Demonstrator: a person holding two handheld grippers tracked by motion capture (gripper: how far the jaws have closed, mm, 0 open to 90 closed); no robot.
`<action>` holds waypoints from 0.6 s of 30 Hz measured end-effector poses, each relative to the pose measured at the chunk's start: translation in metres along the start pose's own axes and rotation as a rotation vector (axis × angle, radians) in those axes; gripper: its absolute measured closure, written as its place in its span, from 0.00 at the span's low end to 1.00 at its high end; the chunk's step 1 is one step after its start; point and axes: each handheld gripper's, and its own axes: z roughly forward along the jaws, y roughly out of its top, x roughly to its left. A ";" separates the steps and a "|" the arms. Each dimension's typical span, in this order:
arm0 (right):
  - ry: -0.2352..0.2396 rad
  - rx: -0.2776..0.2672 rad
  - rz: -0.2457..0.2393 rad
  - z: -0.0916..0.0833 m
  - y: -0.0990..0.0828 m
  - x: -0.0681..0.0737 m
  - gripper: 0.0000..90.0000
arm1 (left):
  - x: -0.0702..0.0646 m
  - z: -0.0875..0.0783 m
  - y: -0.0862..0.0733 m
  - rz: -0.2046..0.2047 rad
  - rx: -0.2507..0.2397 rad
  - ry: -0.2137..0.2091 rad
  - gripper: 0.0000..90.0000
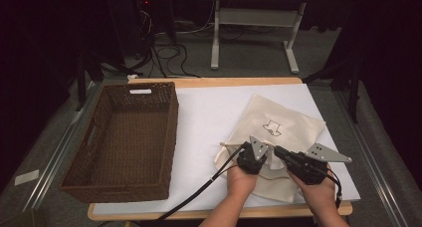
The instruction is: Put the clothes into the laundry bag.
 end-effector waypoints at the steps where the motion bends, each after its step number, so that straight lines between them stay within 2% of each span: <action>1: 0.003 0.000 0.003 0.000 0.000 0.000 0.98 | -0.001 0.000 -0.001 0.002 0.004 -0.001 0.94; 5: 0.006 0.001 -0.004 0.000 -0.001 0.000 0.98 | -0.001 -0.006 -0.007 0.004 0.002 -0.023 0.78; 6: 0.002 0.004 -0.002 -0.001 0.000 0.001 0.98 | 0.000 -0.009 -0.008 0.003 -0.001 -0.028 0.71; 7: 0.002 0.004 -0.002 -0.001 0.000 0.001 0.98 | 0.000 -0.011 -0.009 0.002 -0.004 -0.031 0.71; 12: -0.001 0.006 -0.012 0.000 0.000 0.001 0.98 | 0.002 -0.028 -0.013 0.004 -0.031 -0.046 0.57; 18: -0.004 0.007 -0.012 0.000 0.000 0.002 0.98 | 0.004 -0.045 -0.019 0.014 -0.041 -0.054 0.52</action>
